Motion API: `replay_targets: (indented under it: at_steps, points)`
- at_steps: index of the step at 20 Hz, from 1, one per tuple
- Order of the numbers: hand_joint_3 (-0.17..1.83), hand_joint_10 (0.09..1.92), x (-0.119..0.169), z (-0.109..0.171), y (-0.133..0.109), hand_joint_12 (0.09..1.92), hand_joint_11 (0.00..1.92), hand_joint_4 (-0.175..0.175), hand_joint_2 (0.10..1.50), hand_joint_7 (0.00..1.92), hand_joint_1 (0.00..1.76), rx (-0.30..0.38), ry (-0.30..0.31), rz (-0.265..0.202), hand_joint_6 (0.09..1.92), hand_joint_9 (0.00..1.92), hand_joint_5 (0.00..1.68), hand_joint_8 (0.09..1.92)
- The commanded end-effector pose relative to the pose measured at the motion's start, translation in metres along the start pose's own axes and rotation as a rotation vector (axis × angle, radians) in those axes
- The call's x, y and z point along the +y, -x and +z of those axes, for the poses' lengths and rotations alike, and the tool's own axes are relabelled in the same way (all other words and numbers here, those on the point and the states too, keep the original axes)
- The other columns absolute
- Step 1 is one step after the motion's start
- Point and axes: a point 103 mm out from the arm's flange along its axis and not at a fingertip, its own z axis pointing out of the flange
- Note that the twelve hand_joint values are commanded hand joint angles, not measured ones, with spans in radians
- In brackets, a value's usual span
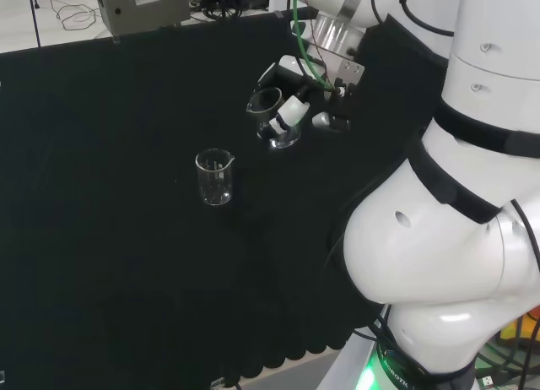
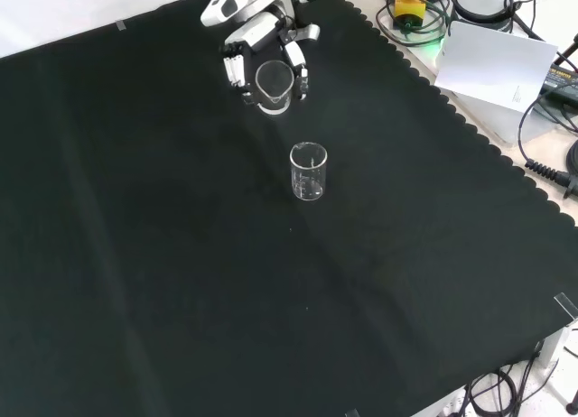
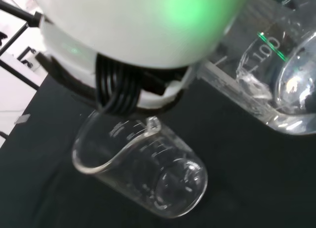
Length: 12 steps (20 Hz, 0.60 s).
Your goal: Pour the water from the handheld beaker into the one on the table.
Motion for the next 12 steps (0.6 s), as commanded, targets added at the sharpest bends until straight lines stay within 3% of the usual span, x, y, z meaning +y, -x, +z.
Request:
replay_targets:
  at_steps: [1, 5, 8, 12]
  points:
    - [0.93, 0.09, -0.006, 0.004, -0.027, 0.71, 1.24, -0.175, 0.40, 1.50, 1.46, -0.034, -0.066, -0.002, 0.48, 1.77, 1.37, 0.37]
    - [0.93, 0.09, -0.008, 0.006, -0.037, 0.69, 1.24, -0.175, 0.40, 1.52, 1.46, -0.097, -0.120, 0.012, 0.48, 1.78, 1.37, 0.34]
    - [0.65, 0.09, -0.005, 0.011, -0.046, 0.66, 1.24, -0.175, 0.58, 1.48, 1.44, -0.170, -0.173, 0.052, 0.35, 1.69, 1.42, 0.18]
    - [0.57, 0.09, -0.001, 0.019, -0.051, 0.65, 1.24, -0.175, 0.62, 1.47, 1.44, -0.243, -0.234, 0.079, 0.30, 1.67, 1.43, 0.14]
